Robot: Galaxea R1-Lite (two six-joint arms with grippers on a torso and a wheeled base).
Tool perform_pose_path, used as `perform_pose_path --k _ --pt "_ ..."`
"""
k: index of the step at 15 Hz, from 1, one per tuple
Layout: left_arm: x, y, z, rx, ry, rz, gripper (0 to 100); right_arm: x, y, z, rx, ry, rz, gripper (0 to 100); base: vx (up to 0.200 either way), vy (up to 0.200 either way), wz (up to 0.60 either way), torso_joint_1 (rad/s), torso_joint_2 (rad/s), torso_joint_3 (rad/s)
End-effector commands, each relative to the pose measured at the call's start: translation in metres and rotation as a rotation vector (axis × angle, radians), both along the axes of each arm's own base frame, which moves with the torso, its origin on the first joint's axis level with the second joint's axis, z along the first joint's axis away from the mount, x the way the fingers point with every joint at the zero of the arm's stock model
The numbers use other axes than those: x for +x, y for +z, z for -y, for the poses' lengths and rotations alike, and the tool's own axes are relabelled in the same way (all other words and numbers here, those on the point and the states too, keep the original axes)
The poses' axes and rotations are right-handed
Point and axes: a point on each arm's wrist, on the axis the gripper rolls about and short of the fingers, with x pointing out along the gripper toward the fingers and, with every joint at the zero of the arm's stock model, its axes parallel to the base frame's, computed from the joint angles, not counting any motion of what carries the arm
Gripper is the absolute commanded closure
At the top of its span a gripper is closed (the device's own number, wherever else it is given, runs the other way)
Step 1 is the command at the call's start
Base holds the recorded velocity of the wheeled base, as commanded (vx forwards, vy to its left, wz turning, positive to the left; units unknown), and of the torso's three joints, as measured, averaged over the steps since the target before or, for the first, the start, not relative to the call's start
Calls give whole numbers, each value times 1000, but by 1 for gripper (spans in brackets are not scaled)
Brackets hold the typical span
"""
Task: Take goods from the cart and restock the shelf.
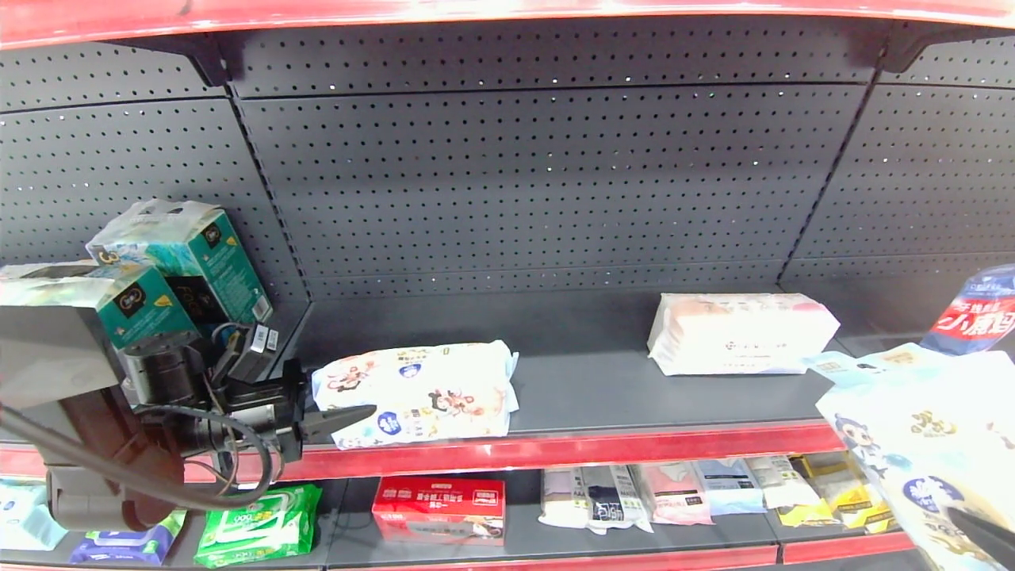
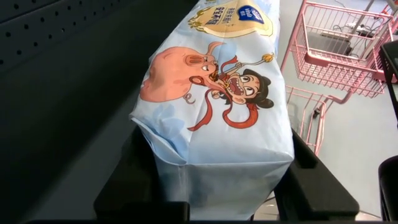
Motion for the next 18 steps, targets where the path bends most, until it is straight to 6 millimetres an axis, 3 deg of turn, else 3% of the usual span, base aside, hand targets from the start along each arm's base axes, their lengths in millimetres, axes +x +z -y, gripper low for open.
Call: perform_pose_path --k 1,12,18 --pt "1 -1 0 0 1 -2 100 0 -1 0 0 0 -3 100 0 0 0 0 0 0" --pt "13 7 1 -15 -3 13 100 1 -3 0 3 2 -19 100 0 0 0 0 0 0" --pt "16 -3 1 -17 -16 -7 100 4 -2 0 2 1 -30 100 0 0 0 0 0 0"
